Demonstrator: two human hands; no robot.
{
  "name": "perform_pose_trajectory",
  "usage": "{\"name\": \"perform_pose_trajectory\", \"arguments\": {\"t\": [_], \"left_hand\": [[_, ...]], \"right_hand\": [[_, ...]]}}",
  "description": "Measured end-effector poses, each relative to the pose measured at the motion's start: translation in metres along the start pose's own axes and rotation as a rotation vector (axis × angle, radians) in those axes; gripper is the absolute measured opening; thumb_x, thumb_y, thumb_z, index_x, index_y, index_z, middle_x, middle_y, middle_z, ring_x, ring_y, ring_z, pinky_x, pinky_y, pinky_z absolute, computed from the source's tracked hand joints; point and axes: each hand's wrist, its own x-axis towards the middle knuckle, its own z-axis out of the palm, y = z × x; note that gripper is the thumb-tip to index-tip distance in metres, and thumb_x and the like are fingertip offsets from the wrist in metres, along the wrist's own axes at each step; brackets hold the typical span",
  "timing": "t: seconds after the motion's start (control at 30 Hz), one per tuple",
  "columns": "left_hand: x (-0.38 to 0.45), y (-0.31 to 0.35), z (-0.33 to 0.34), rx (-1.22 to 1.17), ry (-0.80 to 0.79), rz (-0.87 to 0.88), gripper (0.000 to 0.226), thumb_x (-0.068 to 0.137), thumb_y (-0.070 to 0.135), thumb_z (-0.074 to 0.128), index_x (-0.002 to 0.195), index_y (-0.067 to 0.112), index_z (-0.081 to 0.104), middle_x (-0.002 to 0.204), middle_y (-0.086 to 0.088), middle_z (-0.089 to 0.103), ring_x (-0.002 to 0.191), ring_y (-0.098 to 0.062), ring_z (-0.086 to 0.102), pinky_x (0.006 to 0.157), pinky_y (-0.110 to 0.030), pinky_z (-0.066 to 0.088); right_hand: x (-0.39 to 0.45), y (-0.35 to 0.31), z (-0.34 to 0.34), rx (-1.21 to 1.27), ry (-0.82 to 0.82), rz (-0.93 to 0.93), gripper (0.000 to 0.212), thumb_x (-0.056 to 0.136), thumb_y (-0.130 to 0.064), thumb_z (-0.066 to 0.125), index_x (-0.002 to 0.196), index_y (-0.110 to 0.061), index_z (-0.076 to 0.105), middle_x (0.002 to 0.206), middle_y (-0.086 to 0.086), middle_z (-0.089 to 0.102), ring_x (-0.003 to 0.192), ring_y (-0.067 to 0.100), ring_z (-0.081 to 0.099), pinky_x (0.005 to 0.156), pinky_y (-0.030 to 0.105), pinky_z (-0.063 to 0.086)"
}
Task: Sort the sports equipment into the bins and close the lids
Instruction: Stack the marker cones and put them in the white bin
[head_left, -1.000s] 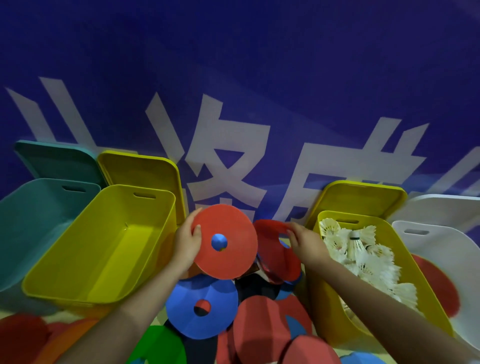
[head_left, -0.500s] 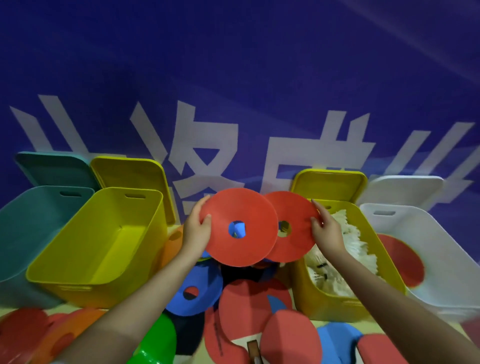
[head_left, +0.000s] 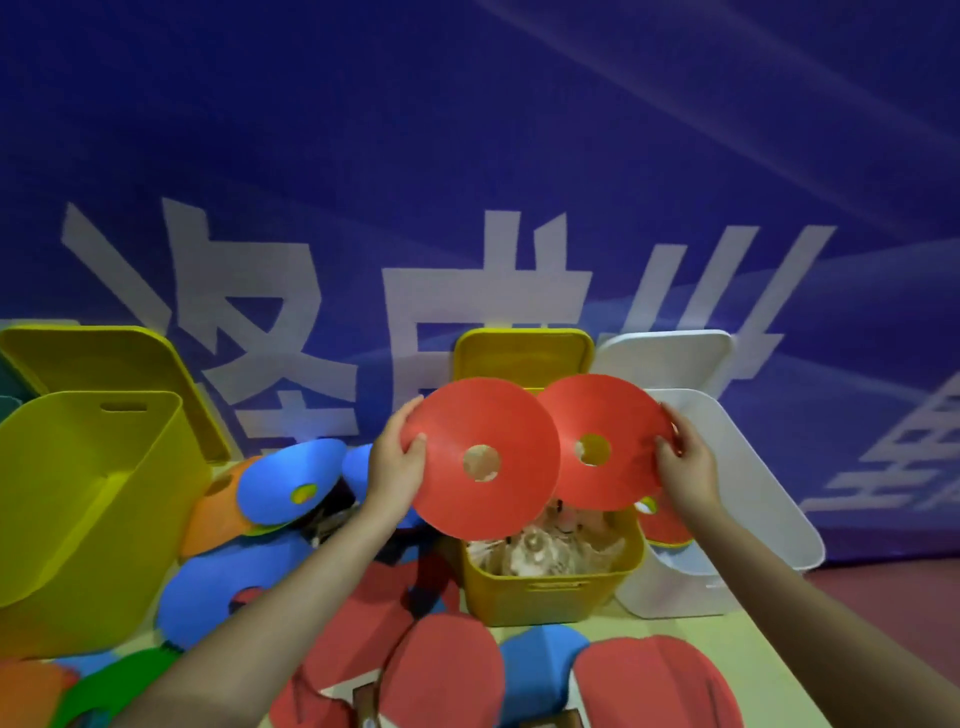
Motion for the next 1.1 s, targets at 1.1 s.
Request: {"name": "perform_pose_trajectory", "arguments": {"t": [1.1], "left_hand": [[-0.026, 0.046, 0.212, -0.099, -0.003, -0.236, 0.048, 0.089, 0.002, 0.044, 0.124, 0.033, 0.056, 0.117, 0.008, 0.059, 0.1, -0.009, 0.057, 0.075, -0.024, 0.047]], "right_hand": [[0.116, 0.178, -0.044, -0.739, -0.561, 0.027, 0.054, 0.091, -0.033, 0.043, 0.136, -0.003, 0.041, 0.136, 0.023, 0.042, 0.125, 0.04, 0.041, 0.105, 0.041, 0.033]]}}
